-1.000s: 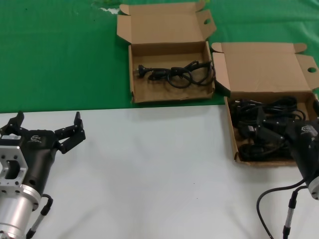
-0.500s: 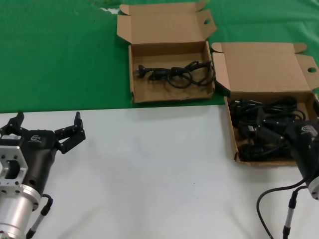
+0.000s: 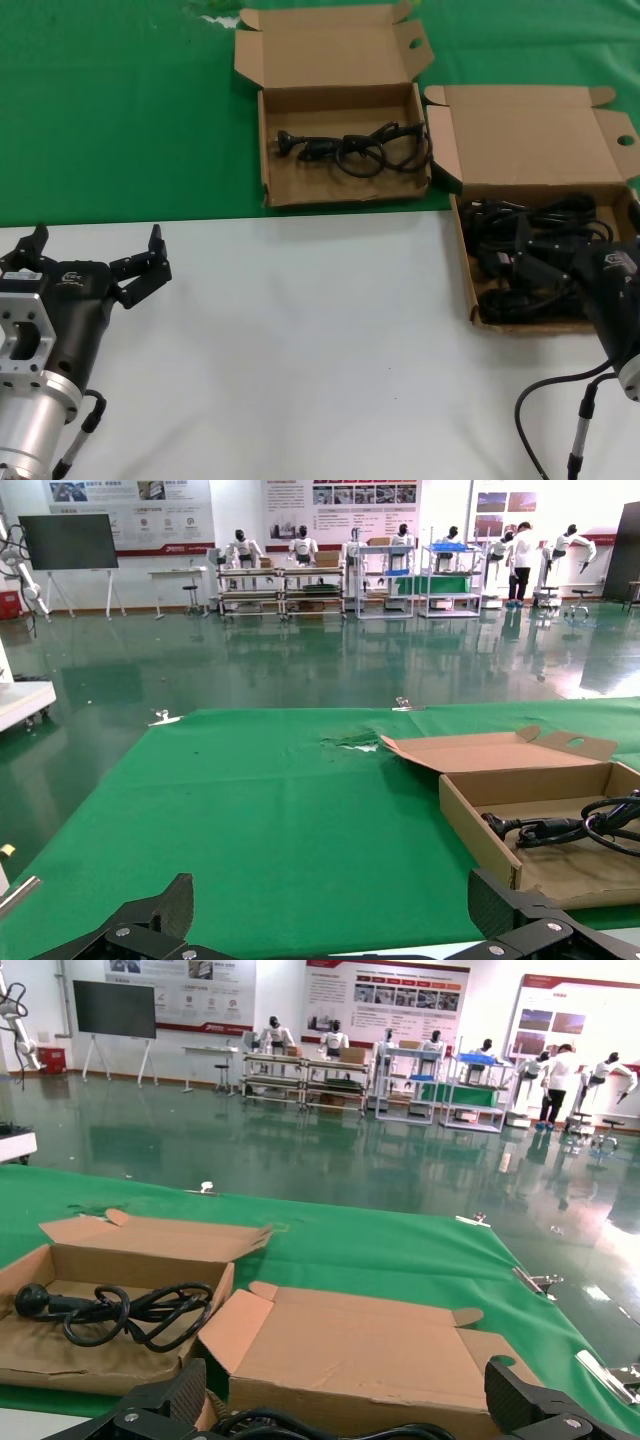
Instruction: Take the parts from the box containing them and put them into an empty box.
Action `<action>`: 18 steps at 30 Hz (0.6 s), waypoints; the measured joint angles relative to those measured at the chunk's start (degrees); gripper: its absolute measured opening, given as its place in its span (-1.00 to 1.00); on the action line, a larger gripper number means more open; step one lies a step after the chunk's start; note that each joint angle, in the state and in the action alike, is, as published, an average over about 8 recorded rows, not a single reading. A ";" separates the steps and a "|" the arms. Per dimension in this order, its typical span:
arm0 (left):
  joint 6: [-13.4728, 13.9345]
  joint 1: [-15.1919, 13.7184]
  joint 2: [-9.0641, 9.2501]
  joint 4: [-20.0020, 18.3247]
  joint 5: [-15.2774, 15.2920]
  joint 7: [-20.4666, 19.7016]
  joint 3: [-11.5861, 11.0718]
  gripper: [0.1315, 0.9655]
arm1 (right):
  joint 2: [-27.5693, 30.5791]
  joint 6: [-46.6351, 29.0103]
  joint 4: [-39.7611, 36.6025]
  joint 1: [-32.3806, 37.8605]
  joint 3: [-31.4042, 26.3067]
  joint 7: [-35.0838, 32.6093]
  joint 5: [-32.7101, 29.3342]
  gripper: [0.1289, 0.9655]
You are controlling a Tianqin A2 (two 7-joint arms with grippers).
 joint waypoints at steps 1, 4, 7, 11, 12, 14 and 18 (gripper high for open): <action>0.00 0.00 0.00 0.00 0.00 0.00 0.00 1.00 | 0.00 0.00 0.00 0.00 0.00 0.00 0.00 1.00; 0.00 0.00 0.00 0.00 0.00 0.00 0.00 1.00 | 0.00 0.00 0.00 0.00 0.00 0.00 0.00 1.00; 0.00 0.00 0.00 0.00 0.00 0.00 0.00 1.00 | 0.00 0.00 0.00 0.00 0.00 0.00 0.00 1.00; 0.00 0.00 0.00 0.00 0.00 0.00 0.00 1.00 | 0.00 0.00 0.00 0.00 0.00 0.00 0.00 1.00; 0.00 0.00 0.00 0.00 0.00 0.00 0.00 1.00 | 0.00 0.00 0.00 0.00 0.00 0.00 0.00 1.00; 0.00 0.00 0.00 0.00 0.00 0.00 0.00 1.00 | 0.00 0.00 0.00 0.00 0.00 0.00 0.00 1.00; 0.00 0.00 0.00 0.00 0.00 0.00 0.00 1.00 | 0.00 0.00 0.00 0.00 0.00 0.00 0.00 1.00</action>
